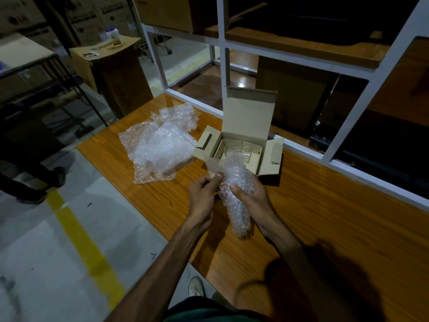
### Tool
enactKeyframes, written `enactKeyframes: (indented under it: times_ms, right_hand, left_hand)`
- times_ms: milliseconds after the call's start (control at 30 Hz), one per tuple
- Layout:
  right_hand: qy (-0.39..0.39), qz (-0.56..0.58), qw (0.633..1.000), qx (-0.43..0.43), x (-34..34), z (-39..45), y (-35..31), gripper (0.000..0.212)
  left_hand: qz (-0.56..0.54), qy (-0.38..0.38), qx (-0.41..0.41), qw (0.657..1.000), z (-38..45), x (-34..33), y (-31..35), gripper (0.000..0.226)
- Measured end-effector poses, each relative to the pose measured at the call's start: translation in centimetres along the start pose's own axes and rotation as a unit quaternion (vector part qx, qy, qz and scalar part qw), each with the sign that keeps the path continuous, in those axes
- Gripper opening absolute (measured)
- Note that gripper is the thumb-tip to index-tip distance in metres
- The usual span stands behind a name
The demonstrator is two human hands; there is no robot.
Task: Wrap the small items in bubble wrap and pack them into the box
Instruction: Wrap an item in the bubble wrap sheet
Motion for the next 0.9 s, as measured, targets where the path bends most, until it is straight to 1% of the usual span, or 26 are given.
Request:
enactKeyframes:
  times_ms: [100,167,233,300,333,400,433,467,533,633,700,767,833,900]
  right_hand:
    - [-0.012,-0.002,1.000,0.010,-0.1,0.1,0.1,0.074]
    - [-0.017,0.002,1.000,0.013,-0.1,0.0,-0.1,0.074]
    - [-0.029,0.010,0.999,0.014,-0.1,-0.3,-0.6,0.065]
    - [-0.040,0.027,0.999,0.026,-0.2,-0.7,-1.2,0.050]
    - [-0.041,0.026,0.998,0.030,-0.3,-0.7,-1.3,0.048]
    - [-0.039,0.022,0.999,0.028,-0.5,-0.8,-1.2,0.052]
    - [-0.039,0.022,0.999,0.024,-0.7,-0.8,-1.1,0.054]
    - [-0.040,0.024,0.999,0.020,-0.9,-0.9,-1.0,0.055]
    - [-0.035,0.032,0.999,0.011,-0.9,-0.9,-0.8,0.056]
    - [-0.044,0.028,0.998,0.020,-0.8,-1.0,-1.3,0.054]
    - [-0.060,0.025,0.998,0.025,-0.6,-1.0,-1.5,0.052]
    - [-0.064,0.023,0.997,0.030,-0.3,-1.0,-1.8,0.050]
    - [-0.066,0.003,0.997,0.040,0.0,-0.8,-2.1,0.053]
    - [-0.076,-0.017,0.996,0.046,0.3,-0.6,-2.1,0.063]
  left_hand:
    - [-0.001,0.017,-0.010,1.000,0.4,0.3,-0.2,0.015]
    - [-0.002,0.034,-0.018,0.999,0.4,0.4,-0.2,0.017]
    - [0.019,0.051,-0.039,0.998,0.2,0.6,0.0,0.021]
    - [0.060,0.073,-0.074,0.993,0.2,0.8,-0.1,0.023]
    - [0.081,0.084,-0.099,0.988,0.2,0.9,-0.1,0.023]
    - [0.125,0.100,-0.156,0.975,0.2,0.9,-0.1,0.016]
    - [0.154,0.102,-0.190,0.964,0.2,0.8,-0.2,0.008]
    - [0.181,0.101,-0.218,0.954,0.0,0.7,-0.1,0.006]
    - [0.206,0.106,-0.239,0.943,-0.3,0.5,-0.2,0.015]
    - [0.233,0.084,-0.264,0.932,-0.7,0.8,-0.3,0.022]
    - [0.241,0.035,-0.284,0.928,-0.7,0.9,-0.3,0.029]
    - [0.224,-0.029,-0.296,0.928,-0.8,0.6,-0.1,0.037]
    - [0.223,-0.059,-0.301,0.925,-1.1,0.4,0.4,0.041]
    - [0.254,-0.064,-0.311,0.913,-1.1,0.5,0.7,0.039]
Point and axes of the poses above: each hand's wrist, its own z-axis towards the middle knuckle, its own x-axis out of the back of the hand, y = z × x, the point moved 3 cm from there along z, towards the middle knuckle
